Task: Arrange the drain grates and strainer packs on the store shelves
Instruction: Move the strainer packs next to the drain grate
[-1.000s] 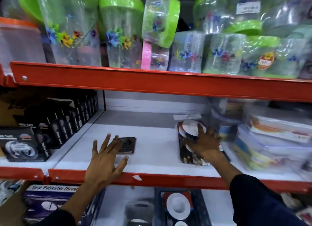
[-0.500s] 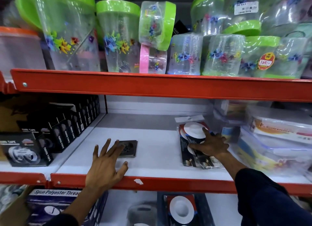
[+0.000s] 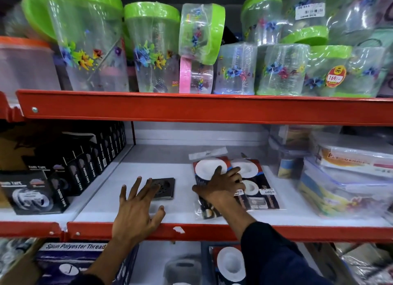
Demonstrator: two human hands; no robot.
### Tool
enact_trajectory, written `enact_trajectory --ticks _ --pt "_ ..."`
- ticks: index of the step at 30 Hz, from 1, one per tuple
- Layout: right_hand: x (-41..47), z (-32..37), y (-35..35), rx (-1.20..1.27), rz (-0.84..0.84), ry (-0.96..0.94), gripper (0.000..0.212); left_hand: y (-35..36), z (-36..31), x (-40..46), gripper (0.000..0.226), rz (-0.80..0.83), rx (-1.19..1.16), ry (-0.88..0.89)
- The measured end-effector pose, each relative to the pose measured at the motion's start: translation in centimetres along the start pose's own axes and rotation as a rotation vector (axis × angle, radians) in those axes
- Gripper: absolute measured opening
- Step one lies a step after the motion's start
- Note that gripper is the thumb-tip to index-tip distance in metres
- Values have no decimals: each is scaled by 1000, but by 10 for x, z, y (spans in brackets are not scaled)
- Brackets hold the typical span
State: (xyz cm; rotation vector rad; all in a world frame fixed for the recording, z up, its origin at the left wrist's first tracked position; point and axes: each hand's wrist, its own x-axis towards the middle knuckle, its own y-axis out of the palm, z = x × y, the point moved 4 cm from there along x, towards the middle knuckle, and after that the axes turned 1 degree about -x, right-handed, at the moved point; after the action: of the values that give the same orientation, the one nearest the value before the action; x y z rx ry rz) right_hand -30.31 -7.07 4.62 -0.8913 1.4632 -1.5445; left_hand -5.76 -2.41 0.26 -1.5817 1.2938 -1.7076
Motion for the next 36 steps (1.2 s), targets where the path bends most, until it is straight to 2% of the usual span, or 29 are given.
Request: enact_trajectory --ticks 4,7,11,13,17,19,23,25,32,36 --pt "-3 5 14 -9 54 34 123 0 0 -1 67 -7 -14 1" --pt "5 -8 8 51 -7 -14 115 0 0 -1 66 -17 -21 6" --pt "31 -64 -8 102 -32 124 93 -1 0 -1 67 -31 -33 16" --pt "41 -97 -8 148 11 224 94 0 0 -1 68 -32 -34 13" --pt "48 -133 -5 206 39 244 97 0 0 0 69 -25 -31 18" --pt "48 -139 -10 314 -24 256 87 0 0 -1 70 -21 -29 17" --pt "48 -143 -27 428 -157 163 43 0 1 -1 70 -6 -14 11" --pt "47 -147 -38 460 -228 143 30 1 0 -1 70 -3 -8 16" --pt "32 -151 -88 438 -555 54 22 -1 -2 -1 70 -5 -14 14" --pt "21 -152 -111 535 -689 -28 21 -2 -2 -1 66 -2 -14 21"
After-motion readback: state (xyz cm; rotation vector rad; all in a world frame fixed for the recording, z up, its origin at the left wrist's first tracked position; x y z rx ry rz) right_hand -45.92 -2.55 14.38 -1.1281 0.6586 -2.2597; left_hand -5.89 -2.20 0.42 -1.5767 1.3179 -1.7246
